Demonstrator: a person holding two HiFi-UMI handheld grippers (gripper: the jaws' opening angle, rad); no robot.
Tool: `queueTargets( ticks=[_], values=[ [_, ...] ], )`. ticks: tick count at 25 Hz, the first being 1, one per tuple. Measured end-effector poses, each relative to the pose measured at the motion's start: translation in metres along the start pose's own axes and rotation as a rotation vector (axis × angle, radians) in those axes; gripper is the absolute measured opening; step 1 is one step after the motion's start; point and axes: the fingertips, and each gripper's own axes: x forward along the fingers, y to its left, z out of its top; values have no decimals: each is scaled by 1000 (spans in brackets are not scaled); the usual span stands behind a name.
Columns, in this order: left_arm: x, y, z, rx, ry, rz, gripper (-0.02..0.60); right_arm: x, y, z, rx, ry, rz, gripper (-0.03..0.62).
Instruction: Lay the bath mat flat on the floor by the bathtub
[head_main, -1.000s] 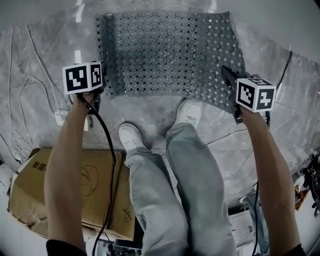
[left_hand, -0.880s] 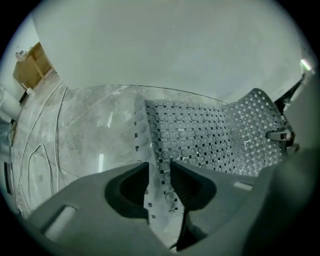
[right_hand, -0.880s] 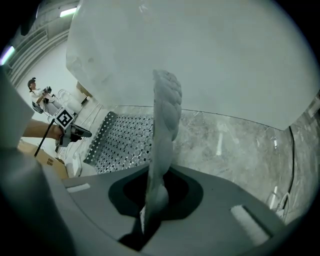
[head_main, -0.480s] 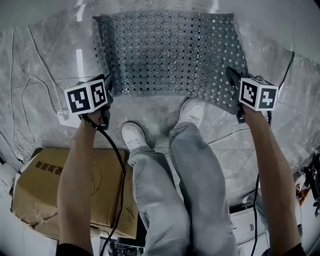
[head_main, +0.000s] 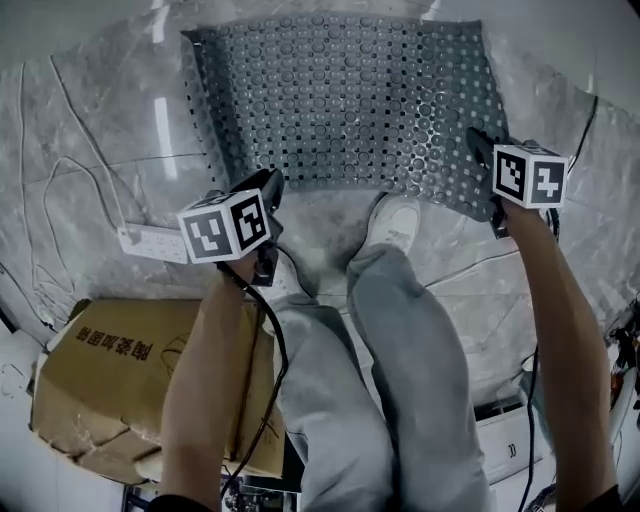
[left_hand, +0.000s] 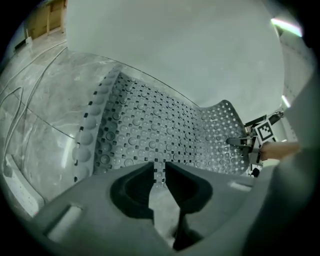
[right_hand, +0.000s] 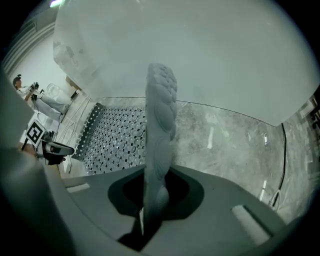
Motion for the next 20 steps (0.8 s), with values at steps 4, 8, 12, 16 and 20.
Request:
queueTargets(
  ticks=[4, 8, 12, 16, 20],
  values=[
    [10, -18, -6, 43, 18, -24, 18, 3, -10, -9, 16, 23, -29, 37],
    [18, -30, -7, 89, 17, 18, 3, 0, -21, -18, 54, 19, -32, 46],
    [20, -45, 0, 55, -10, 7, 3, -2, -22, -22, 85, 16, -29, 54],
    [12, -59, 0, 3, -32, -8, 4, -9, -20, -31, 136, 15, -17, 63],
    [2, -67, 4, 28, -37, -3, 4, -20, -28, -39, 169, 10, -33, 74]
  ],
)
